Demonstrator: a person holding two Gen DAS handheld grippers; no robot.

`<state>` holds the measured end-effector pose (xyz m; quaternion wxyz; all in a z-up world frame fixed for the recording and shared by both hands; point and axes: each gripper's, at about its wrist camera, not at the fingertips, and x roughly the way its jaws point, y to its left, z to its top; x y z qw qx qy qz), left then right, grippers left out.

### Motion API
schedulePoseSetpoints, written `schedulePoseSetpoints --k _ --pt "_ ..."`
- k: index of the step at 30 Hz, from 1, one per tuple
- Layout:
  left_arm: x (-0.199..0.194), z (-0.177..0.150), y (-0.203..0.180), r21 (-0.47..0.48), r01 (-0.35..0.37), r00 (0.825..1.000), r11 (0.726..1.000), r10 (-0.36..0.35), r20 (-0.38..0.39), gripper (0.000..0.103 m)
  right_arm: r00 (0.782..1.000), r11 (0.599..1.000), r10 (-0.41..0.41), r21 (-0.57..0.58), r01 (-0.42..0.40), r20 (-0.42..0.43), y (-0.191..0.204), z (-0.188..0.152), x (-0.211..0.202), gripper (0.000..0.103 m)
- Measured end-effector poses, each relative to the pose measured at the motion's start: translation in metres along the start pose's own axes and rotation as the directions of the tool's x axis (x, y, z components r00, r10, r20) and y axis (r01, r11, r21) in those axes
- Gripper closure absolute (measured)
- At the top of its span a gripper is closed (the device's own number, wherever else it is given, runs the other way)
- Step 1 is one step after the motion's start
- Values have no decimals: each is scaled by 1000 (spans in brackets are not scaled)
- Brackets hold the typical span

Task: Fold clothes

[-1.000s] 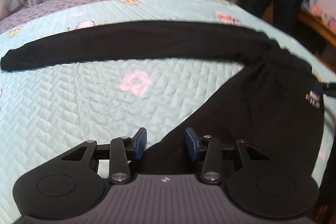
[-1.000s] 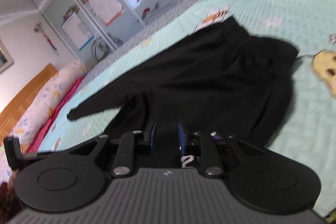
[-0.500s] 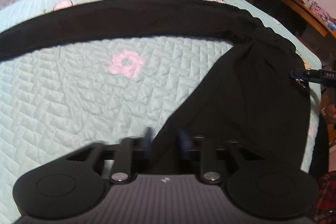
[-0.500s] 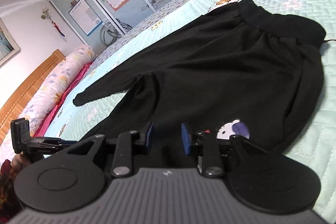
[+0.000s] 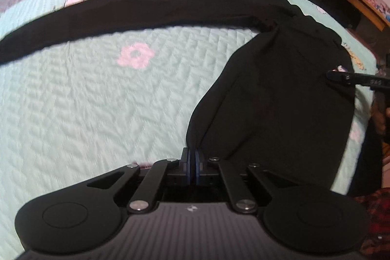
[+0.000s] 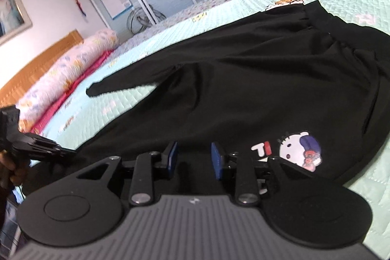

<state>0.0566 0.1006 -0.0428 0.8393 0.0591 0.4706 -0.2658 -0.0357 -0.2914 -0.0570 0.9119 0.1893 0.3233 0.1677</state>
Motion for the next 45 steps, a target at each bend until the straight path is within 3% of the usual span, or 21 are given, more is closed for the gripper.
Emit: schedulePoseSetpoints --k 10,17,19,22,24,26,28,30,32,34,35,38,41,42,45 --pt "-10 -13 -25 34 52 996 998 -49 -77 100 999 999 -7 -33 6 -36 -6 1 -9 71" --pt "-6 -13 -24 2 -3 998 1000 3 -68 99 999 1000 -1 -28 -1 -51 -11 4 -15 68" --pt "-11 -13 -23 -7 -23 998 1000 22 -50 96 998 997 39 -62 -42 -46 -5 0 -22 55" --pt "-26 -17 -21 -41 -49 999 998 49 2 96 990 981 130 -139 -137 -53 7 -9 -33 50" --pt "-38 -22 -19 -79 -71 996 994 75 41 93 984 952 164 -251 -178 -74 23 -17 -43 49" --pt "-50 -26 -17 -128 -91 991 987 103 89 93 987 901 136 -402 -160 -88 44 -27 -50 49" --pt "-61 -31 -14 -186 -104 982 977 131 137 91 993 808 79 -578 -115 -87 66 -41 -55 48" --pt "-71 -32 -14 -234 -96 974 968 139 176 89 998 664 15 -746 -60 -67 87 -61 -55 44" --pt "-76 -31 -18 -257 -74 970 964 129 205 86 999 490 -37 -872 -9 -31 105 -81 -51 44" --pt "-79 -29 -23 -270 -53 966 962 118 230 81 999 361 -51 -932 26 8 115 -93 -43 44" --pt "-80 -27 -26 -271 -47 964 961 115 239 79 999 318 -52 -948 30 15 118 -97 -39 44" --pt "-83 -27 -32 -304 -41 959 952 122 255 77 1000 254 -29 -967 12 4 123 -97 -31 45" --pt "-93 -32 -27 -386 -16 949 922 135 283 71 1000 246 -9 -969 -6 -8 125 -89 -25 51" --pt "-97 -34 -24 -417 -4 945 909 140 295 69 1000 237 -8 -971 -5 -7 126 -89 -23 58" --pt "-111 -44 -13 -482 16 935 876 157 317 67 1000 222 -10 -975 -20 -23 126 -90 -18 94"
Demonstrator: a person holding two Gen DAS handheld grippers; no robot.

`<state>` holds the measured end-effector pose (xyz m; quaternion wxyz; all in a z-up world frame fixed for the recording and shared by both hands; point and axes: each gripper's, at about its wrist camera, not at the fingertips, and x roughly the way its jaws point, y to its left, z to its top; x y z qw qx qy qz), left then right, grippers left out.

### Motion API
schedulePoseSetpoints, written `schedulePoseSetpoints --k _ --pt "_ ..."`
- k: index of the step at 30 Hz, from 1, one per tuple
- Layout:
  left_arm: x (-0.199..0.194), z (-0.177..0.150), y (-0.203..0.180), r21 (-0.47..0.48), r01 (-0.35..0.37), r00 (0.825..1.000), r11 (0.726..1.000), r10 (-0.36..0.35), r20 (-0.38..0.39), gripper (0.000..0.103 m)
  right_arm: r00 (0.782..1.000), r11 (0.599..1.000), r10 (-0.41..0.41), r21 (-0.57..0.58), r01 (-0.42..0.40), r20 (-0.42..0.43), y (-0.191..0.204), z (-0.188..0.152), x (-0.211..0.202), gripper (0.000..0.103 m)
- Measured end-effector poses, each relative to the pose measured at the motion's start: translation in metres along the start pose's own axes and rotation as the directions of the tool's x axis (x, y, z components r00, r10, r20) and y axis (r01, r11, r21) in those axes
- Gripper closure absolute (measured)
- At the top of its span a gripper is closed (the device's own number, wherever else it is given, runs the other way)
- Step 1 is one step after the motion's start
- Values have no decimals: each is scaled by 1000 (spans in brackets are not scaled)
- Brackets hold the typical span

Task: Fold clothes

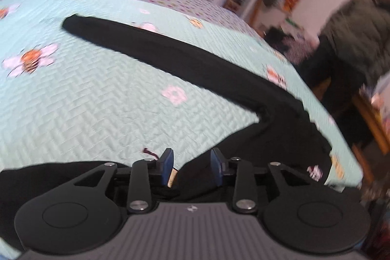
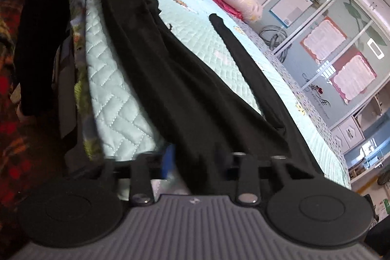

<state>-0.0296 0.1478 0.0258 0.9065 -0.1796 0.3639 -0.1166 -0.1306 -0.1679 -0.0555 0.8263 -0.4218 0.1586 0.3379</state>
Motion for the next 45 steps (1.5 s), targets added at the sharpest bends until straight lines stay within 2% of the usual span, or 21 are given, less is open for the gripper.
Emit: schedulePoseSetpoints --k 3,7,12,13,14,16,18,20,22,24,26,29,34,36,38,40,41,43,45 --pt "-11 -3 12 -24 -57 998 998 57 15 67 999 999 35 7 -35 -4 1 -2 -2 99" --pt "-27 -7 32 -51 -114 992 992 116 43 67 995 993 102 56 -101 -17 -1 -4 -14 100" --pt "-49 -9 62 -105 -219 966 970 230 116 67 988 982 154 117 -150 -28 -2 -7 -15 99" --pt "-54 -9 69 -124 -235 960 964 250 124 67 984 972 176 157 -173 -9 -8 -7 -18 94" --pt "-60 -9 76 -136 -251 955 958 268 130 67 980 961 197 196 -195 11 -14 -7 -21 92" --pt "-70 -11 89 -128 -296 941 947 312 129 67 970 932 236 272 -241 52 -25 -7 -26 81" --pt "-75 -12 101 -99 -349 928 932 358 105 65 958 894 271 344 -288 97 -37 -7 -32 77" --pt "-77 -15 114 -85 -389 915 917 395 77 64 946 834 277 448 -323 167 -56 -8 -34 74" --pt "-79 -20 127 -88 -401 913 912 406 47 64 937 765 263 542 -349 231 -73 -11 -33 70" --pt "-81 -24 135 -88 -399 915 913 402 26 63 936 724 238 595 -350 260 -84 -13 -29 70" --pt "-85 -28 138 -90 -407 912 909 410 22 60 942 717 211 613 -332 262 -88 -13 -24 70" --pt "-91 -33 142 -110 -403 913 908 408 20 52 932 687 216 633 -358 292 -88 -12 -17 70" --pt "-85 -40 148 -151 -288 958 946 285 -42 46 888 567 255 685 -458 383 -93 -9 3 70" --pt "-75 -44 151 -160 -260 965 952 250 -83 44 879 526 251 705 -476 406 -96 -6 13 69" --pt "-64 -49 153 -165 -254 965 953 237 -117 49 884 523 235 714 -465 403 -99 1 23 69" --pt "-60 -52 150 -149 -283 956 947 267 -120 65 892 534 218 717 -449 396 -102 9 36 69" --pt "-61 -53 145 -135 -296 952 946 280 -121 74 895 544 215 713 -442 391 -106 14 43 69" --pt "-66 -55 136 -106 -324 943 940 311 -122 85 908 583 216 699 -414 358 -112 29 59 69" --pt "-76 -59 126 -78 -359 929 930 349 -121 87 920 621 214 681 -388 329 -116 43 74 69"
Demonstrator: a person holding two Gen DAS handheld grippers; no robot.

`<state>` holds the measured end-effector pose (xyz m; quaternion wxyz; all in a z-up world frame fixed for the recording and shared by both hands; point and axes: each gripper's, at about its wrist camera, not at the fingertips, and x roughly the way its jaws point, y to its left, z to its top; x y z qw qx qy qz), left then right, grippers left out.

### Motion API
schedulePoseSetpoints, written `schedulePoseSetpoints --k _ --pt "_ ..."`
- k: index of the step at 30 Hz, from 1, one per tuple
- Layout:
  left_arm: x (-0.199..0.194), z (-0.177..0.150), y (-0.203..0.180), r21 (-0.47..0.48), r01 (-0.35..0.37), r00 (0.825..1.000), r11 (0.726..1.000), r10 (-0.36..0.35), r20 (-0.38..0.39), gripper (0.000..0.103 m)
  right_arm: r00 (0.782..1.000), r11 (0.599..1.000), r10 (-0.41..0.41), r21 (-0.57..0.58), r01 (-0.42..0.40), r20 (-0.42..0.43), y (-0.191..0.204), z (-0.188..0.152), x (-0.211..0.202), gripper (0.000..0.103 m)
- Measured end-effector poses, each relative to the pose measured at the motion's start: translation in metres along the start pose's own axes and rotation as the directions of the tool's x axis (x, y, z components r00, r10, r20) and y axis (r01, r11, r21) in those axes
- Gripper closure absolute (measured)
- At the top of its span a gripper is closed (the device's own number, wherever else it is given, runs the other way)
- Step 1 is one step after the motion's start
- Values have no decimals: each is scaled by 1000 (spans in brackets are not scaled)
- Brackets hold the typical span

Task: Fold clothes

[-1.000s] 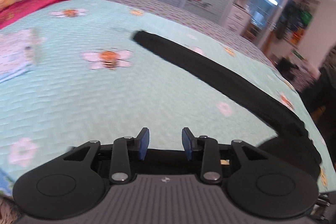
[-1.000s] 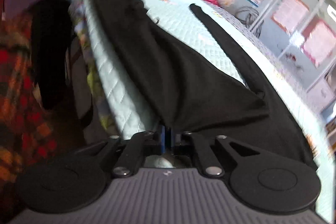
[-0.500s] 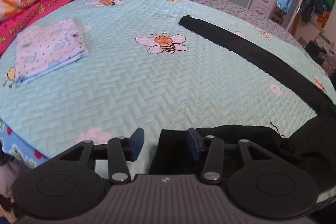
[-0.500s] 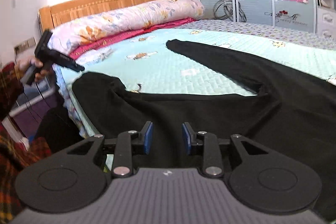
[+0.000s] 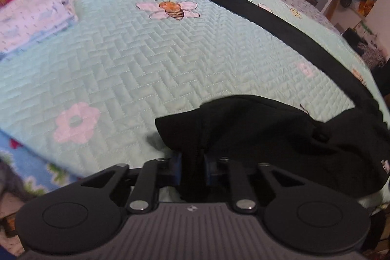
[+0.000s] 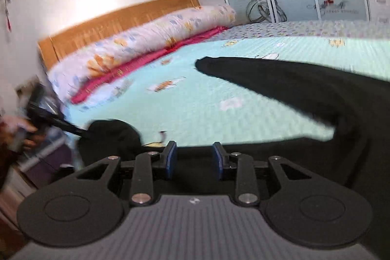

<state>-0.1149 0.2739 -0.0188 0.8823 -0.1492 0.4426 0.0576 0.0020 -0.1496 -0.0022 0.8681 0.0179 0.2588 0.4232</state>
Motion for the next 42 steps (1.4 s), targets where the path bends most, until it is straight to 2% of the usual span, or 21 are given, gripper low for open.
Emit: schedulePoseSetpoints --k 3,7,11,13,15,16,18,19,20,23,26,27,29,30,31,32,34,37,39,41,42 --pt "-13 -8 -4 25 -51 999 998 51 -1 87 1000 1000 19 -22 -19 -19 4 10 22 69" --pt "-16 -6 -3 24 -64 998 998 65 -21 84 997 997 50 -59 -54 -64 14 12 53 68" --pt "-21 0 -2 -1 -78 997 997 78 -7 77 971 976 193 -73 -205 -142 29 14 77 68" --pt "-27 2 -5 -1 -87 996 996 87 10 77 916 936 353 57 -349 -192 28 17 97 68" --pt "-31 2 -7 -4 -105 994 994 105 17 77 834 856 507 240 -458 -217 23 19 124 67" --pt "-33 2 -6 -11 -112 994 994 112 16 77 830 845 510 313 -434 -227 18 18 139 66" --pt "-35 -1 -2 -39 -110 994 993 110 9 77 842 831 476 443 -337 -254 7 15 172 63" --pt "-38 -1 -1 -48 -110 994 993 111 15 77 857 820 457 485 -304 -237 -1 14 182 77" --pt "-40 -2 0 -56 -113 993 992 114 23 77 875 808 436 521 -276 -212 -10 12 189 82" --pt "-51 -1 0 -68 -127 989 990 131 63 78 921 746 377 621 -239 -99 -31 13 186 76" --pt "-60 7 -10 -52 -84 989 995 90 118 78 890 704 449 641 -305 -71 -24 11 176 73" --pt "-61 10 -15 -42 -64 989 997 69 134 78 877 690 476 645 -328 -63 -21 10 173 68" --pt "-56 17 -29 -1 -3 990 1000 3 144 76 843 682 528 642 -350 -101 -8 7 179 63" --pt "-49 19 -36 13 18 991 1000 -20 136 76 863 724 485 619 -304 -144 -3 8 182 63" --pt "-40 21 -44 22 33 992 999 -35 122 76 888 773 420 587 -240 -190 2 9 185 76" --pt "-31 22 -50 31 41 993 999 -44 105 76 909 790 370 580 -198 -193 1 10 183 86" --pt "-11 22 -60 48 53 996 997 -57 70 76 945 803 277 583 -127 -175 -4 14 177 85" --pt "1 27 -48 -3 39 998 999 -39 42 76 952 832 243 544 -105 -187 -3 12 165 74" --pt "7 30 -37 -43 25 999 999 -24 25 78 954 852 225 516 -94 -197 -1 11 157 74" --pt "13 34 -26 -83 11 1000 996 -11 7 95 957 859 215 505 -89 -196 -5 6 150 74" --pt "16 36 -20 -103 4 1000 995 -4 -2 98 959 850 212 519 -87 -187 -7 5 149 74"
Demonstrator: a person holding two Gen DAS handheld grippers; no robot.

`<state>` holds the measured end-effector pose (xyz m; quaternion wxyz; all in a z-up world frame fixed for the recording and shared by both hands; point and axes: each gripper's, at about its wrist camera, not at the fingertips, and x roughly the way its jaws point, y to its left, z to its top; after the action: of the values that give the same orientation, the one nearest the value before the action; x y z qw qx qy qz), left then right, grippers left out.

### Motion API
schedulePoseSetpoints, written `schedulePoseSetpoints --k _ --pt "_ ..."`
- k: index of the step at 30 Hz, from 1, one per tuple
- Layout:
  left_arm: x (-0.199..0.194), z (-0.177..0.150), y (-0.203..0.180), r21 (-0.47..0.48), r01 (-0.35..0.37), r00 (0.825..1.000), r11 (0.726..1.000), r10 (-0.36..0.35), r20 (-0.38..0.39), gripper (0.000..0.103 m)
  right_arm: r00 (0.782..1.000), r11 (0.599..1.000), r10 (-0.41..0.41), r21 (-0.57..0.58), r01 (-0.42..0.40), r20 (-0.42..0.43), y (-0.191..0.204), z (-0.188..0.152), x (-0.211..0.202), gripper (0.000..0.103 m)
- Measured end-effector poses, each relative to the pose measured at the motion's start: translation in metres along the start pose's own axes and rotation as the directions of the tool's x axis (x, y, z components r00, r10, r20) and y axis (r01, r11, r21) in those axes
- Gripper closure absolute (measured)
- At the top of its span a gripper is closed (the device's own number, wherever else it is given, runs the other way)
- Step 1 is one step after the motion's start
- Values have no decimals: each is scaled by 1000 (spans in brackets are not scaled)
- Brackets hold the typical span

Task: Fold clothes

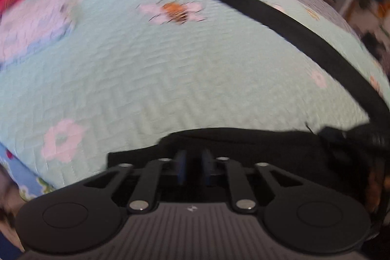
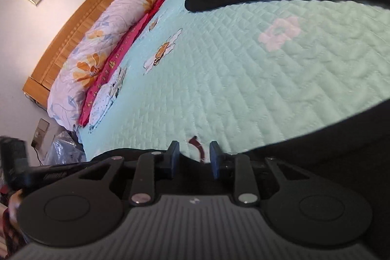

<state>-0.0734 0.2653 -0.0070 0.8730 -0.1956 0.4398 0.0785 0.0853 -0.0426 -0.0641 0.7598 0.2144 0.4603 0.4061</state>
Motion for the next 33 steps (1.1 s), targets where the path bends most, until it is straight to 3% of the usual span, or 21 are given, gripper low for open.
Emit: schedulePoseSetpoints --k 3,8,10,13,14,16,19,22,25,29,33 --pt "3 5 10 -39 -21 1000 999 20 -7 97 999 999 46 27 -47 23 1 -4 -7 70" --pt "-34 -8 1 -14 18 997 1000 -17 77 76 979 976 205 69 -205 12 9 -26 -20 66" --pt "-40 -17 3 -18 -13 996 1000 14 83 75 987 988 157 14 -157 -25 18 -34 -17 64" --pt "-35 -28 20 -61 -123 990 990 127 54 76 997 995 58 -82 -61 -41 34 -42 -12 66" --pt "-37 -32 25 -87 -120 990 989 125 59 75 999 993 23 -115 -27 -36 40 -44 -11 66" --pt "-48 -41 31 -131 -86 992 988 98 85 75 998 970 -60 -234 59 2 63 -49 -13 64" --pt "-65 -58 29 -146 -88 988 985 105 115 66 999 942 -43 -332 48 20 87 -54 -10 57" --pt "-66 -80 33 -223 -23 992 975 50 118 58 1000 947 -20 -320 19 -2 90 -51 -1 57" --pt "-55 -95 46 -335 71 991 939 -28 129 57 999 957 -28 -290 22 -15 84 -51 4 57" --pt "-45 -100 63 -465 178 977 867 -99 190 57 1000 961 3 -275 -10 -28 82 -57 1 56" --pt "-47 -94 66 -482 210 963 851 -96 250 57 997 933 64 -353 -77 -49 104 -63 4 56"
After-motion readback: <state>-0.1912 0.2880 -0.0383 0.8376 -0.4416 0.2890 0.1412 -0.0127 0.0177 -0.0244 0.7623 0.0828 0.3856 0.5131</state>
